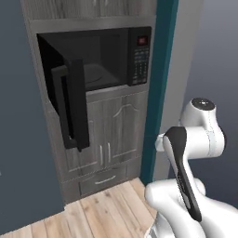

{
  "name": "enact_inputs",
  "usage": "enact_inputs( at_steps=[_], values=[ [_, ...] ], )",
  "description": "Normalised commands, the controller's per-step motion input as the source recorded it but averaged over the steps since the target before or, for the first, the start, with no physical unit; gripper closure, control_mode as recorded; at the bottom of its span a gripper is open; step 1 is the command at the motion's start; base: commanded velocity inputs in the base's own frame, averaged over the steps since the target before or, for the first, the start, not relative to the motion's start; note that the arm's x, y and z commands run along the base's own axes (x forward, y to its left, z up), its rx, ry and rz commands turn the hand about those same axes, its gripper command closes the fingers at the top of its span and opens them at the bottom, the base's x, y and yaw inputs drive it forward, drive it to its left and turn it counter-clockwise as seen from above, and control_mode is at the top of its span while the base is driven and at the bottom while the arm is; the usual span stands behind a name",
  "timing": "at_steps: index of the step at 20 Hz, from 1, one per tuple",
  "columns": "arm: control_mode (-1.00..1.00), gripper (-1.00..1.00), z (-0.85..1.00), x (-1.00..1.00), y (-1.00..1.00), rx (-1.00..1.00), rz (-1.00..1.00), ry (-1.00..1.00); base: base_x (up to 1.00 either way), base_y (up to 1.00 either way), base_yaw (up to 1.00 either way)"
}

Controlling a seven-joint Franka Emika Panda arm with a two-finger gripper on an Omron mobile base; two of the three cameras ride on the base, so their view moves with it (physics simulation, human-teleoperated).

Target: Pick the mug from the counter and place it inside the microwave. Then close the microwave.

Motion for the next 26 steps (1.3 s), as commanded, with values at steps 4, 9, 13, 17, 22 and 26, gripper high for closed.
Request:
enact_inputs(
  at_steps=[4,9,13,17,22,26],
  values=[
    [1.00,1.00,0.00,0.00,0.00,0.00,0.00,0.00,0.58,0.00,0.18],
    [1.00,1.00,0.00,0.00,0.00,0.00,0.00,0.00,0.38,0.02,0.21],
    [1.00,1.00,0.00,0.00,0.00,0.00,0.00,0.00,0.03,0.01,0.24],
    [1.00,1.00,0.00,0.00,0.00,0.00,0.00,0.00,0.05,0.00,0.30],
    [1.00,1.00,0.00,0.00,0.00,0.00,0.00,0.00,0.24,-0.17,0.32],
    [1.00,1.00,0.00,0.00,0.00,0.00,0.00,0.00,0.33,-0.18,0.32]
  ],
)
